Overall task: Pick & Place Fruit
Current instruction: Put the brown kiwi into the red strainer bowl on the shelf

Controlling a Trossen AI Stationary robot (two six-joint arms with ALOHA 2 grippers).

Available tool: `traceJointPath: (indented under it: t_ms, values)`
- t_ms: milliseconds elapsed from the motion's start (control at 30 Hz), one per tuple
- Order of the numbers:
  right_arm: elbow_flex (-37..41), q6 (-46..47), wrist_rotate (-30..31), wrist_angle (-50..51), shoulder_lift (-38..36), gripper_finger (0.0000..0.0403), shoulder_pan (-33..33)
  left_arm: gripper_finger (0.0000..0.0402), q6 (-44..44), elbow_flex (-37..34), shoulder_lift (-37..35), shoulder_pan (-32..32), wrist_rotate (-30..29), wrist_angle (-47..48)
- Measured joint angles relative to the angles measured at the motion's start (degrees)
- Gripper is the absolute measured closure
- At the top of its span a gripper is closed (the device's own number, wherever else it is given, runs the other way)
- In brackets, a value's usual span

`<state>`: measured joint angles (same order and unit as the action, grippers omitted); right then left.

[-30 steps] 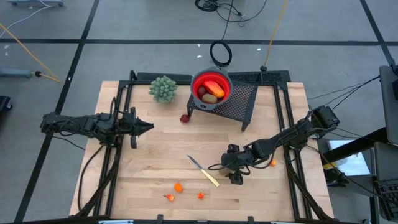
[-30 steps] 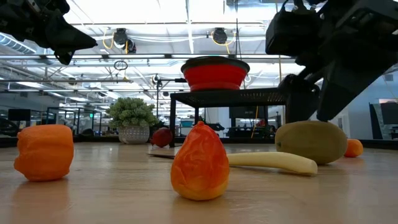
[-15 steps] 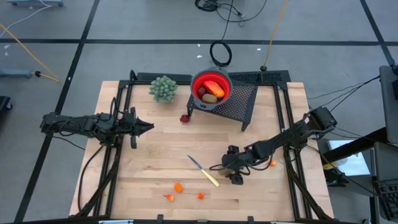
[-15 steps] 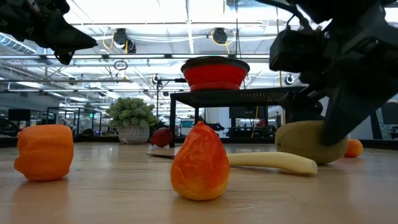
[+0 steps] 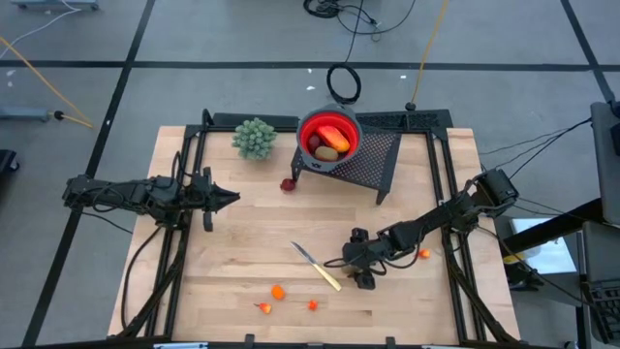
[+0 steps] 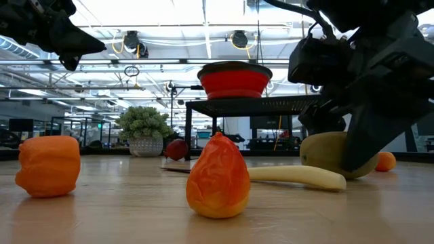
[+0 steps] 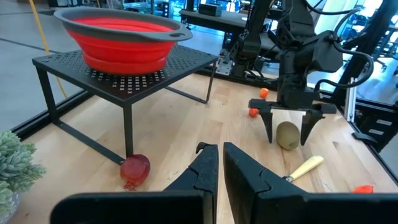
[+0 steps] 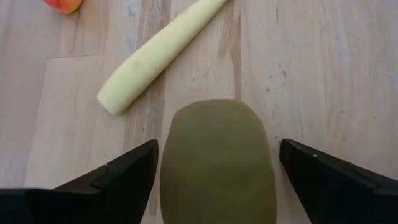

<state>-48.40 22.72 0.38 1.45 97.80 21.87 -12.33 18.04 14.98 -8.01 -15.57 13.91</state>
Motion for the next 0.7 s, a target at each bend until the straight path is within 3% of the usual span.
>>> traceJointPath:
  t_ms: [467,700]
  values:
    - [0.15,0.45,-0.44,0.21,-4.69,0.0197,-0.07,0.0378,0.15,0.00,0.00,0.00,0.00,0.00]
    - [0.15,0.61,-0.34,-3.21,-13.30,0.0199,-0.16,0.0378,0.63,0.00,0.00,0.00,0.00,0.00]
